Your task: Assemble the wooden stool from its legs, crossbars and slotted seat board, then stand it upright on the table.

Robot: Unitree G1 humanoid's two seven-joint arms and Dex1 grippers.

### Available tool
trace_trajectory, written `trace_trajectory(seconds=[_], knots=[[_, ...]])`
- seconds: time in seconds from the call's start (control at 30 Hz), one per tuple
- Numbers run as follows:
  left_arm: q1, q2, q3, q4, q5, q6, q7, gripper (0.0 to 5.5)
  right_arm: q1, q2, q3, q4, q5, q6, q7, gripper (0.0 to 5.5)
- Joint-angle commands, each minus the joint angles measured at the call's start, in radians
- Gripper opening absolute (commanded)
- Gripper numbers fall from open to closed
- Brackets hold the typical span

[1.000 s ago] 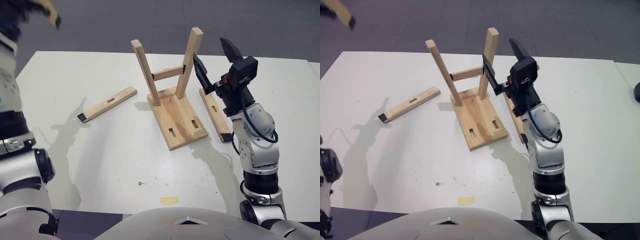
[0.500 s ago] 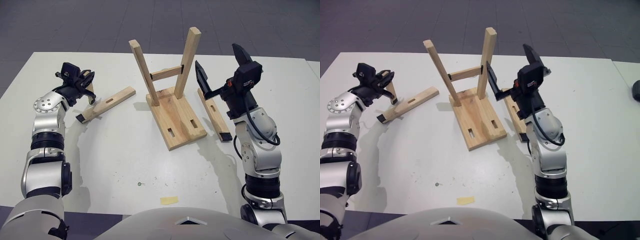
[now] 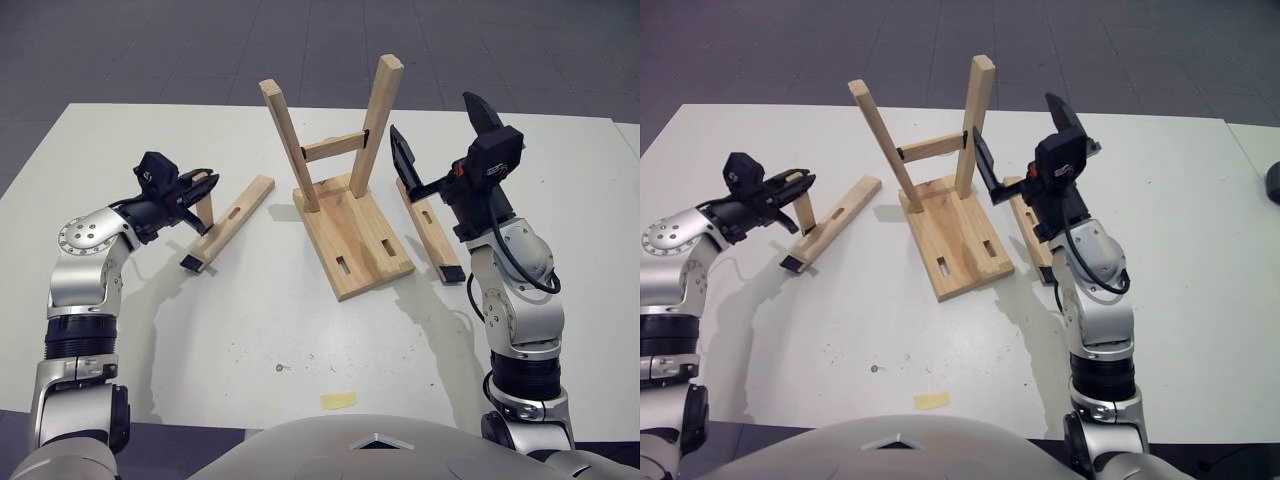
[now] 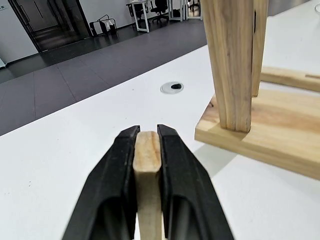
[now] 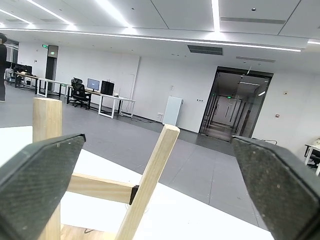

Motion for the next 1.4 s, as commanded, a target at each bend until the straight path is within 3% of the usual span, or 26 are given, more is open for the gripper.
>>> trace_trajectory(seconds=[0.03,0.23,0.4,0.83,1.4], knots=[[-0.05,-0.028,0.056,-0.059,-0.056,0.077,0.069,0.41,-0.005,-0.003,-0.002,-0.003,0.001,0.007,0.001,5.4],[-0.14,-0.098,0.102,-0.051,-0.139,0.131,0.147,0.41,-0.005,0.001,-0.004,0.007,0.0,0.003,-0.002,5.4],[-0.184,-0.168,0.087,0.126,-0.118,0.083,0.155,0.41,0.002,0.006,0.004,0.011,-0.005,-0.003,-0.005,5.4],[-0.065,-0.199,0.099,0.135,-0.092,0.059,0.178,0.41,-0.01,-0.002,0.0,0.03,-0.003,-0.005,0.006,5.4],[-0.085,-0.182,0.101,0.07,-0.091,0.059,0.192,0.41,0.003,0.003,0.006,0.028,-0.003,-0.005,0.008,5.4]])
